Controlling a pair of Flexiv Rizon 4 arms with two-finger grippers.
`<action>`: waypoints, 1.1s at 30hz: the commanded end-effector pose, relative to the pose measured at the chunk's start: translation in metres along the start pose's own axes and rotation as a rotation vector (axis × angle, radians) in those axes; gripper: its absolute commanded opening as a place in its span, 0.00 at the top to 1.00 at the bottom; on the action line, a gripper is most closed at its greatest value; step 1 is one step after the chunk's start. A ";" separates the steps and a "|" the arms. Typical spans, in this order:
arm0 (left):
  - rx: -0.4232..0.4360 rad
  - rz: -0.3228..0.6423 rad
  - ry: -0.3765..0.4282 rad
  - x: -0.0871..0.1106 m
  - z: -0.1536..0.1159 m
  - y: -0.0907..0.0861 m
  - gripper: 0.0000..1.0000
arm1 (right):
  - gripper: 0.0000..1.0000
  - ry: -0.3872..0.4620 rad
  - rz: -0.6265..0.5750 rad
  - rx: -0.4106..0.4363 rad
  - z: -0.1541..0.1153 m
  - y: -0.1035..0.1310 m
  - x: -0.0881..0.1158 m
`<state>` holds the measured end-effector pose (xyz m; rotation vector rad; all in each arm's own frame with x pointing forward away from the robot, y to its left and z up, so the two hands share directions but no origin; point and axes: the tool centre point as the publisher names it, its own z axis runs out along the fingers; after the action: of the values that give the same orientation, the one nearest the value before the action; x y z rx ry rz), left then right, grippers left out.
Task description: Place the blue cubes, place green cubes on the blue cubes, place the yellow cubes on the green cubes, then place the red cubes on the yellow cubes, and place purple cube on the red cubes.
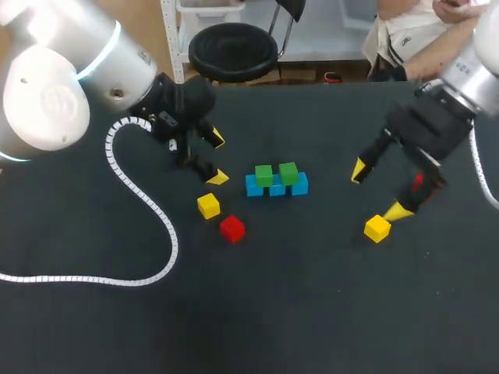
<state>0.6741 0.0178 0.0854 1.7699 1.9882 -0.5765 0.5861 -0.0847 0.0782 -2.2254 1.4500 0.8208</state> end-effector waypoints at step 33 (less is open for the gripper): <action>0.000 0.001 -0.002 0.001 0.000 0.000 0.00 | 0.00 -0.141 -0.092 -0.114 0.039 0.009 0.057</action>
<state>0.6741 0.0177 0.0854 1.7698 1.9891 -0.5760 0.5806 -0.1063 0.0168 -2.2479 1.2565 1.0034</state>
